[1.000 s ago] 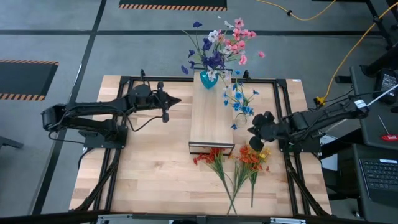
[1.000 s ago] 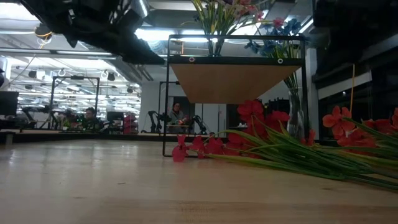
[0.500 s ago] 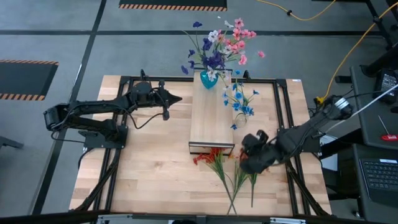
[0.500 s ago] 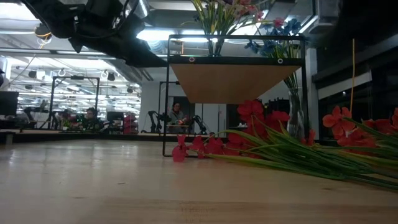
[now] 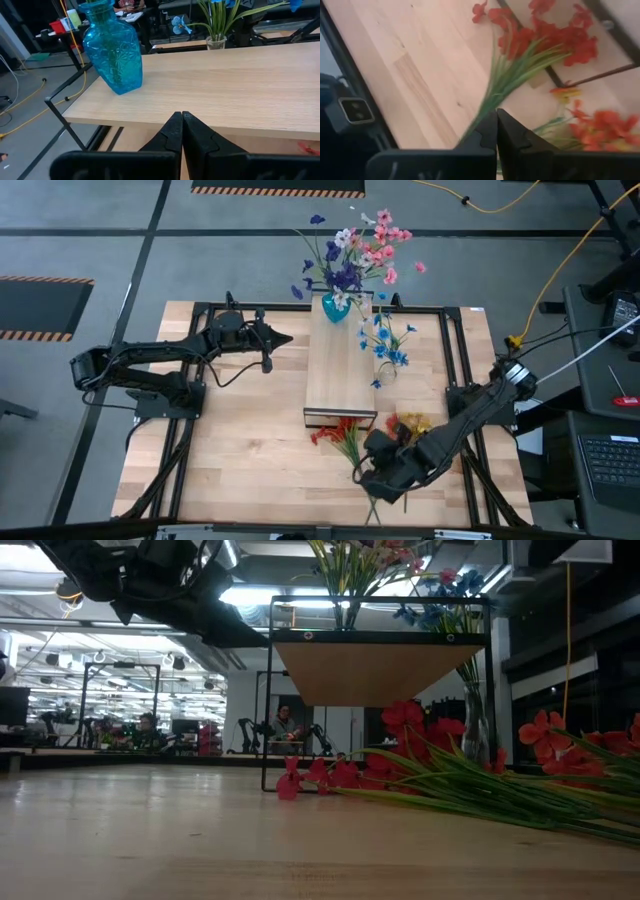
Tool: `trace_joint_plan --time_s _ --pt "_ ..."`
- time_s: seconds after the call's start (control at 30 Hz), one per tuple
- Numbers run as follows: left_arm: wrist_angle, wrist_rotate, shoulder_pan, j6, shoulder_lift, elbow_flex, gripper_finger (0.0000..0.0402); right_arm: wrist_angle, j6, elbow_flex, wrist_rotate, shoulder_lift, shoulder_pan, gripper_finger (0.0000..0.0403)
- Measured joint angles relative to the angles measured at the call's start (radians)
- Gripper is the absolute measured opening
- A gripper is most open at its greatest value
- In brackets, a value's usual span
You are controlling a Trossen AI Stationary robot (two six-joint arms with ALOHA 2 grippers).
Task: Pick and place flowers into a vace then onto a shelf
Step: Put the red flowers into the transparent vase
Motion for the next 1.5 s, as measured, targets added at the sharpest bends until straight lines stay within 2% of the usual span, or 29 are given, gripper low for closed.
trace_joint_plan --time_s 0.3,0.47,0.67,0.83,1.3,1.5 --pt "-0.001 0.000 0.000 0.000 0.000 0.000 0.0005 0.006 0.059 0.027 0.002 0.101 -0.003 0.0052" --pt "-0.001 -0.001 0.000 0.000 0.000 0.000 0.0001 0.016 0.124 0.027 0.003 0.128 -0.004 0.0107" --pt "-0.002 -0.001 0.000 -0.002 0.000 0.000 0.0006 0.075 0.128 0.027 0.003 0.145 -0.005 0.0183" --pt "-0.003 -0.001 0.000 -0.002 0.000 0.000 0.0006 0.110 0.126 0.027 0.003 0.164 -0.009 0.0222" --pt "-0.032 -0.002 0.000 -0.002 0.000 -0.001 0.0008 0.104 0.119 0.027 -0.011 0.250 -0.094 0.0234" --pt "-0.048 -0.002 0.000 0.000 0.000 -0.001 0.0003 0.123 0.130 0.004 -0.032 0.253 -0.096 0.0234"
